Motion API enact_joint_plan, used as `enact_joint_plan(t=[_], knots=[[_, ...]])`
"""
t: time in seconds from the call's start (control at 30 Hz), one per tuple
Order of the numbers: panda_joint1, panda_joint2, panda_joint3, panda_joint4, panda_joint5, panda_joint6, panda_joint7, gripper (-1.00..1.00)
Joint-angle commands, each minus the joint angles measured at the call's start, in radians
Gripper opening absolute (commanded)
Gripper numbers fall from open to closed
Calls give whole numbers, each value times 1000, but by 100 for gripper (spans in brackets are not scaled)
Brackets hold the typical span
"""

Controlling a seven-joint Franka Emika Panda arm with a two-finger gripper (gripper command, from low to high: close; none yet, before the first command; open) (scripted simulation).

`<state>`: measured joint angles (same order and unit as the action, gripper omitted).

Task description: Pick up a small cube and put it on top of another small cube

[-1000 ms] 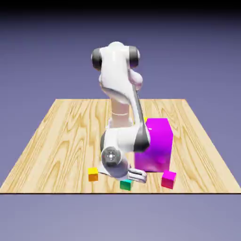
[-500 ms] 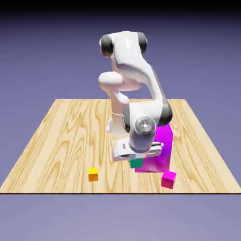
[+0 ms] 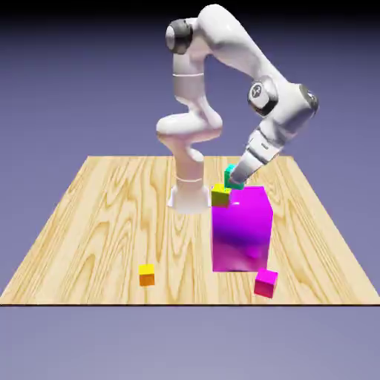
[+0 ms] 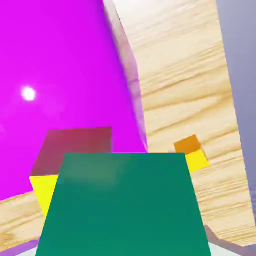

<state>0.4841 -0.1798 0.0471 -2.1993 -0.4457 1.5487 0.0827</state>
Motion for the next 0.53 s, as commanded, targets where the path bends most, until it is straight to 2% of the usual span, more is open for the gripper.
enact_joint_plan(t=[0.0, 0.07, 0.4, 0.43, 0.5], knots=[[27, -31, -15, -22, -1, -13, -8, -100], [35, -38, -26, -29, 13, -20, 7, -100], [-316, -54, 252, -197, 30, 171, -18, -100], [-316, -54, 252, -197, 30, 171, -18, 100], [-280, -53, 223, -180, 28, 152, -15, 100]])
